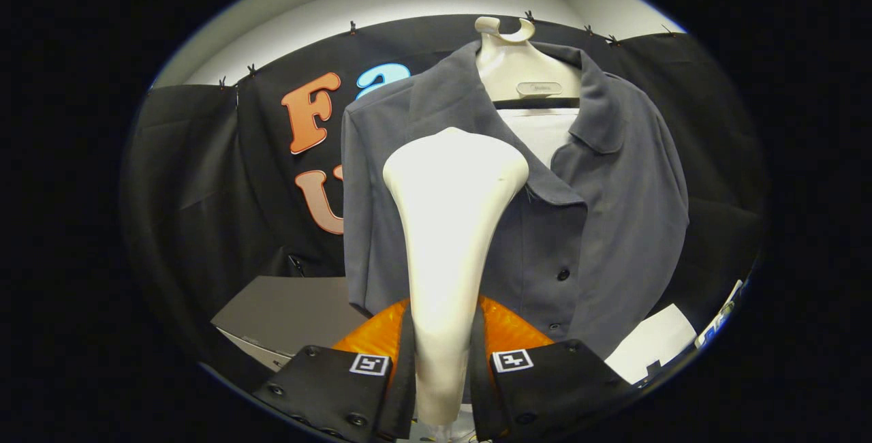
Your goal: Iron the clothes twice with a garment steamer, once on the left side and once on the right side.
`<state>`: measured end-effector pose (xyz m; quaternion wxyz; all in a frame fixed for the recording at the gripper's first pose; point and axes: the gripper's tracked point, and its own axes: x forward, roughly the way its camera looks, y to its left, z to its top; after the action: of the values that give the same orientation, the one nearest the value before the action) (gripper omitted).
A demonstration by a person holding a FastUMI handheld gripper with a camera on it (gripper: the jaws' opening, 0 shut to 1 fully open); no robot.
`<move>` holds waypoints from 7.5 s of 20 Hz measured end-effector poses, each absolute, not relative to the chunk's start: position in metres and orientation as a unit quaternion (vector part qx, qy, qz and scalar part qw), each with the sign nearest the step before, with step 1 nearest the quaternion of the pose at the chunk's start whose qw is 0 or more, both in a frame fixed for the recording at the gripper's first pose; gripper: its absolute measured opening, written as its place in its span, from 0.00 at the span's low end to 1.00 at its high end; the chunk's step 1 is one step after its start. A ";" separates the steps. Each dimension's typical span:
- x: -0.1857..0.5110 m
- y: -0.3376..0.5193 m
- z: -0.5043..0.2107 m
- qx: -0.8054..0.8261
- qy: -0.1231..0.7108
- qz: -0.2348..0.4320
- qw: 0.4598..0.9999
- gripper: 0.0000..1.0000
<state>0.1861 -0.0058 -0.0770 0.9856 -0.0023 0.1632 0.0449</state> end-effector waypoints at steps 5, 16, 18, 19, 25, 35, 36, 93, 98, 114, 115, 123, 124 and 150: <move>0.182 -0.010 -0.097 -0.002 0.176 0.046 0.983 0.41; 0.170 -0.024 -0.167 0.007 0.232 0.035 0.972 0.41; 0.168 -0.026 -0.179 0.006 0.244 0.033 0.969 0.41; 0.165 -0.027 -0.185 0.006 0.249 0.032 0.968 0.41; 0.158 -0.034 -0.216 0.010 0.278 0.024 0.960 0.41; 0.142 -0.049 -0.281 0.013 0.336 0.006 0.942 0.41; 0.142 -0.051 -0.286 0.013 0.340 0.005 0.940 0.42; 0.078 -0.112 -0.281 0.029 0.352 -0.022 0.935 0.41; 0.091 -0.125 -0.220 0.013 0.307 -0.029 0.951 0.41; 0.144 -0.216 -0.070 -0.010 0.183 -0.082 0.980 0.41; 0.149 -0.219 -0.066 -0.008 0.178 -0.083 0.981 0.41; 0.196 -0.228 -0.052 -0.003 0.165 -0.074 0.983 0.41; 0.202 -0.228 -0.051 -0.004 0.165 -0.073 0.983 0.41; 0.189 -0.243 -0.138 0.022 0.244 -0.095 0.965 0.41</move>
<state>0.1892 -0.2432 -0.1383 0.9650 0.0221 0.2436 -0.0951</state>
